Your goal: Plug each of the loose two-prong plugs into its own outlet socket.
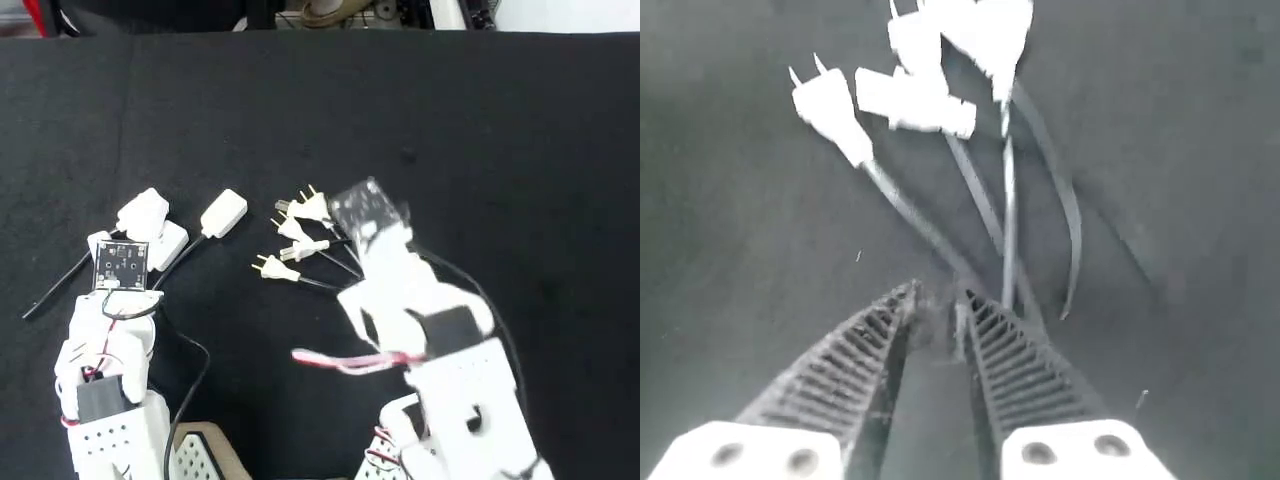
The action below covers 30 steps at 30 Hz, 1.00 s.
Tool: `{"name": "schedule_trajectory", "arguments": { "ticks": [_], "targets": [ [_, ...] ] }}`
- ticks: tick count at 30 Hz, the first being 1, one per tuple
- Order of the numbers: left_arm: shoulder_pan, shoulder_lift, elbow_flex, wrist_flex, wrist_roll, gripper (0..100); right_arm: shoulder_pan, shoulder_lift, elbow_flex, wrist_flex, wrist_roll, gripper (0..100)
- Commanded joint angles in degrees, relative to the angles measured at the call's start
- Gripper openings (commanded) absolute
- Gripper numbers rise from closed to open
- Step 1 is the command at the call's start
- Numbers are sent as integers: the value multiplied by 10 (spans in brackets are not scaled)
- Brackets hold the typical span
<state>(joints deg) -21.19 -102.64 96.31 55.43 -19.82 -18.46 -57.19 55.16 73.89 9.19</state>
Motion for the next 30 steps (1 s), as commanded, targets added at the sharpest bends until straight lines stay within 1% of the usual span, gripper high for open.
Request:
{"name": "schedule_trajectory", "arguments": {
  "ticks": [1, 6, 7, 10, 12, 14, 19, 26, 28, 30],
  "targets": [
    [-4, -5, 11, 7, 4, 37, 4, 95, -50, -2, -59, 57],
    [-4, -5, 11, 7, 4, 37, 4, 210, -95, -25, -131, 68],
    [-4, -5, 11, 7, 4, 37, 4, 233, -106, -25, -145, 90],
    [-4, -5, 11, 7, 4, 37, 4, 304, -141, -23, -181, 203],
    [-4, -5, 11, 7, 4, 37, 3, 347, -166, -22, -193, 269],
    [-4, -5, 11, 7, 4, 37, -4, 386, -191, -21, -196, 306],
    [-4, -5, 11, 7, 4, 37, -53, 465, -253, -21, -196, 315],
    [-4, -5, 11, 7, 4, 37, -137, 516, -298, -21, -186, 315],
    [-4, -5, 11, 7, 4, 37, -160, 529, -311, -22, -146, 315],
    [-4, -5, 11, 7, 4, 37, -181, 545, -324, -23, -78, 315]
  ]
}}
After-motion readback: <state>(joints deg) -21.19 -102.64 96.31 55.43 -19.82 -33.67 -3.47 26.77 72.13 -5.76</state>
